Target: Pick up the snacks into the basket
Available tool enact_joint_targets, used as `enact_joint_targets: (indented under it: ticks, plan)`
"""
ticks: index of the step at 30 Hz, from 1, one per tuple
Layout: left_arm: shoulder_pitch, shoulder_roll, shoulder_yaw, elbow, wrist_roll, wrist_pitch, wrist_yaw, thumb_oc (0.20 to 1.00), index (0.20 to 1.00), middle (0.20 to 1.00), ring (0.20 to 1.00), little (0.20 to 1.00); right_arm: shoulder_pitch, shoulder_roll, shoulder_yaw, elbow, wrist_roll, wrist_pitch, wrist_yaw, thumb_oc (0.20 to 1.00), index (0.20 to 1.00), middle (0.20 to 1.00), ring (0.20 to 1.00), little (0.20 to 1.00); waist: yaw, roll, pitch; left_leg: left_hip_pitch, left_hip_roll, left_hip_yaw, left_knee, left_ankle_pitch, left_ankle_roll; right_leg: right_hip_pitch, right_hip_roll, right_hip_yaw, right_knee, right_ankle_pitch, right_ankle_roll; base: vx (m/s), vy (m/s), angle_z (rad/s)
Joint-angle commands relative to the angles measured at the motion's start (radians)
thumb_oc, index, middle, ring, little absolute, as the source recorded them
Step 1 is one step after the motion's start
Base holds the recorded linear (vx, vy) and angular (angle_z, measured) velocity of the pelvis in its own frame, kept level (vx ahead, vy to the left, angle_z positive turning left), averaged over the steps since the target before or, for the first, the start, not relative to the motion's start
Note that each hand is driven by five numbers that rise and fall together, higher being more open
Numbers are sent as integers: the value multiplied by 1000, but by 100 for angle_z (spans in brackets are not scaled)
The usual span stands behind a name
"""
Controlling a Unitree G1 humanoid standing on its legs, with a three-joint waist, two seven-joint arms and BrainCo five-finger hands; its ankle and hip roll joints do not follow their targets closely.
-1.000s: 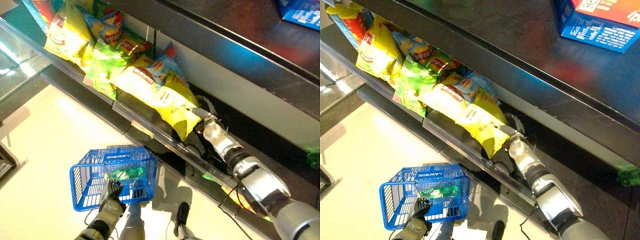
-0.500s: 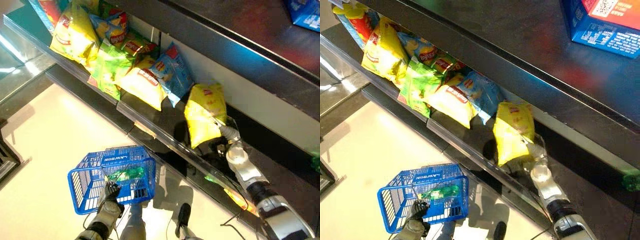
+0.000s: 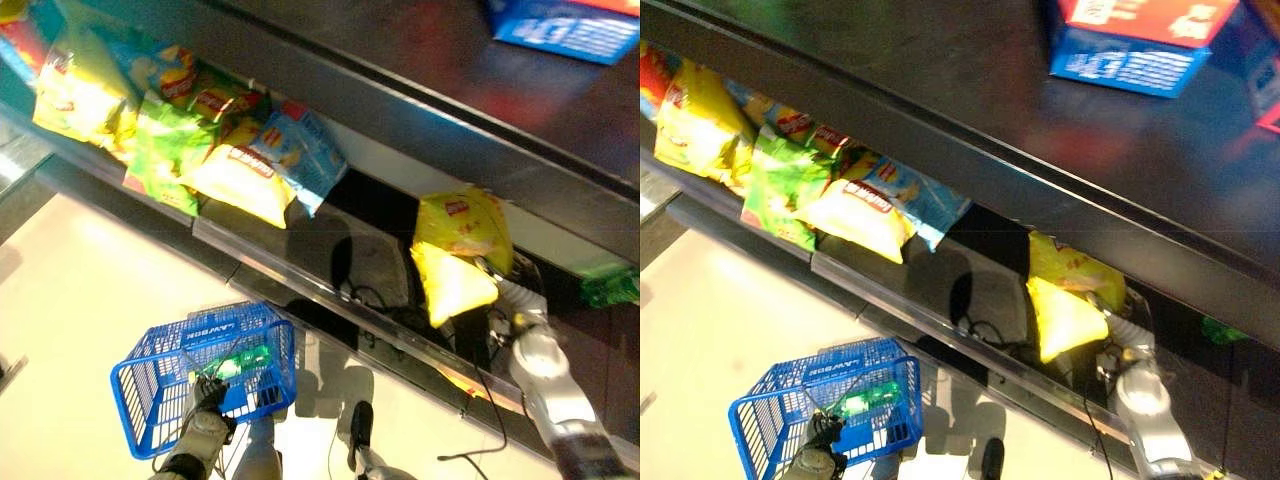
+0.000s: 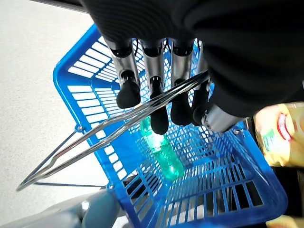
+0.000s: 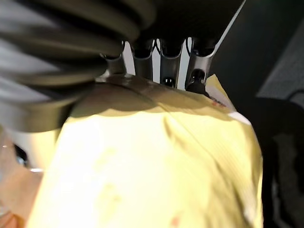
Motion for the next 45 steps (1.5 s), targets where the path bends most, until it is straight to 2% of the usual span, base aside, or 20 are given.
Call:
enact_joint_targets:
  ticks: [1,5,8,12,13,14,17,19,20,21,22,24,26,31,35,39,45]
  plan:
    - [66,-11,9,95,45,16,-28,200,200,200,200,200,91,-21,-50,-148,96,-73,149,200,200,200,200,200,-20,-5,-113,17,-11,44,1,-86,11,-74,-62,65,50,14,95,29,4,-14]
    - [80,-9,41,117,46,13,-49,200,200,200,200,200,209,-11,-2,-186,97,-53,260,200,200,200,200,200,-38,-7,-132,34,-8,64,0,-92,14,-74,-58,83,49,16,95,8,-1,-23]
    - [85,-9,55,128,44,10,-56,200,200,200,200,200,258,-3,24,-201,84,-45,304,200,200,200,200,200,-46,-7,-144,40,-4,75,0,-94,15,-75,-56,92,46,18,96,6,-8,-14]
    - [87,-6,89,157,26,5,-64,200,200,200,200,200,354,-21,113,-216,-6,-34,390,200,200,200,200,200,-62,-8,-164,50,3,91,0,-95,13,-75,-51,109,44,22,96,-4,-9,-16]
    - [87,-6,89,158,26,5,-64,200,200,200,200,200,354,-21,113,-215,-6,-35,389,200,200,200,200,200,-62,-8,-165,50,3,92,0,-95,13,-75,-51,110,44,22,96,18,-13,-9]
    - [87,-6,109,165,10,7,-65,200,200,200,200,200,383,-50,143,-212,-123,-34,402,200,200,200,200,200,-65,-7,-173,55,5,94,0,-95,10,-71,-50,111,44,19,95,15,-6,-6]
    - [88,-5,140,175,-21,9,-59,200,200,200,200,200,396,-59,169,-176,-208,-28,397,200,200,200,200,200,-68,-7,-180,63,7,95,0,-96,9,-65,-49,111,44,17,95,19,-7,-8]
    - [76,-3,200,164,-129,-2,-25,200,200,200,200,200,404,-49,214,-73,-269,-16,383,200,200,200,200,200,-67,-8,-186,69,9,97,0,-97,7,-60,-47,111,44,16,93,9,-15,-5]
    - [76,-2,200,164,-130,-2,-25,200,200,200,200,200,401,-49,215,-70,-270,-17,382,200,200,200,200,200,-68,-9,-185,69,9,97,0,-97,7,-60,-47,111,44,16,93,0,0,0]
    - [64,2,208,138,-163,-9,-9,200,200,200,200,200,385,-52,235,-20,-334,-11,358,200,200,200,200,200,-66,-9,-184,67,10,94,0,-96,6,-62,-46,110,44,16,93,0,0,0]
    - [52,10,200,104,-169,-15,-1,200,200,200,200,200,364,-62,256,12,-409,0,342,200,200,200,200,200,-64,-9,-180,65,10,92,0,-94,5,-63,-45,108,44,17,92,-43,-23,-3]
    - [29,25,181,65,-179,-22,16,200,200,200,200,200,325,-71,280,48,-465,17,325,200,200,200,200,200,-60,-11,-170,60,10,86,0,-89,5,-68,-45,104,46,20,91,-58,-26,-5]
    - [-11,39,113,-21,-183,-42,10,200,200,200,200,200,237,-83,356,136,-552,36,318,200,200,200,200,200,-51,-8,-150,50,6,77,1,-82,5,-72,-44,97,44,26,89,-79,-27,-1]
    - [-57,37,27,-96,-179,-57,-24,200,200,200,200,200,80,-61,471,261,-599,48,302,200,200,200,200,200,-37,-4,-123,32,5,71,3,-76,7,-87,-48,93,44,38,90,-60,-5,4]
    - [-118,7,-71,-147,-160,-62,-24,200,200,200,200,200,-119,13,609,425,-655,66,267,200,200,200,200,200,-16,3,-85,4,3,62,4,-62,6,-114,-50,86,50,50,88,-75,12,1]
    - [-155,-11,-115,-152,-155,-62,-13,200,200,200,200,200,-209,61,664,476,-660,75,246,200,200,200,200,200,-8,4,-62,-12,2,56,5,-54,3,-128,-52,77,59,52,86,-58,8,0]
    - [-248,-52,-228,-163,-146,-69,6,200,200,200,200,200,-391,180,797,637,-678,92,201,200,200,200,200,200,17,16,-9,-48,3,44,5,-32,-6,-160,-50,63,69,60,82,-49,1,9]
